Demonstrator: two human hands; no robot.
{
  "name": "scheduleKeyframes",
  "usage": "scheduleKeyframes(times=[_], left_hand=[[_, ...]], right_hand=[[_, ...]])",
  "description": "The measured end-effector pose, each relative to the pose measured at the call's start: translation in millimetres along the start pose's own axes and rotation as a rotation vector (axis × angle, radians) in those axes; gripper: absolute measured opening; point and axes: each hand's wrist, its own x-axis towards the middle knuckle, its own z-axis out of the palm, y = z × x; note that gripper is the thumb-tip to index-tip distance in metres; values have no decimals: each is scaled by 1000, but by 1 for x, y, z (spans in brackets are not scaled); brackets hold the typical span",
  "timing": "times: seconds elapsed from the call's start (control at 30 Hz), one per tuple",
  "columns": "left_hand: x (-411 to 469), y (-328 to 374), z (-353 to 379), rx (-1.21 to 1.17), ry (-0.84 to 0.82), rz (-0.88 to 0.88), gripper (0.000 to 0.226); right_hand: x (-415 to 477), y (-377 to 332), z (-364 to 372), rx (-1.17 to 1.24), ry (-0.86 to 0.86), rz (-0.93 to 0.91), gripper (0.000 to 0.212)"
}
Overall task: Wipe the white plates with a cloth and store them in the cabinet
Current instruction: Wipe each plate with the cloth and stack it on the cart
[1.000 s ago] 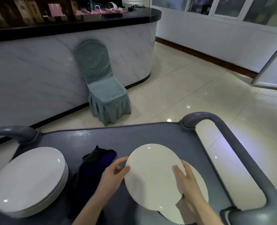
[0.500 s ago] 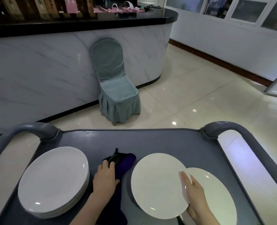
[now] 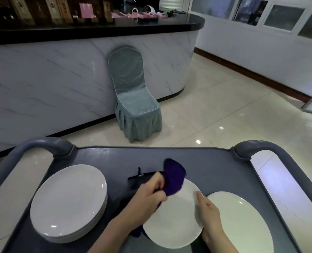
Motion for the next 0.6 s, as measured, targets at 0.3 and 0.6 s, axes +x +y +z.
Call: scheduleKeyframes(times=[0.3, 0.6], left_hand=[[-14, -29, 6, 705, 452, 48, 28], [-21, -38, 31, 1042, 16, 72, 69]], right_hand=[[-4, -14, 13, 84, -23, 18, 31], [-14, -32, 16, 216, 8, -12, 28]])
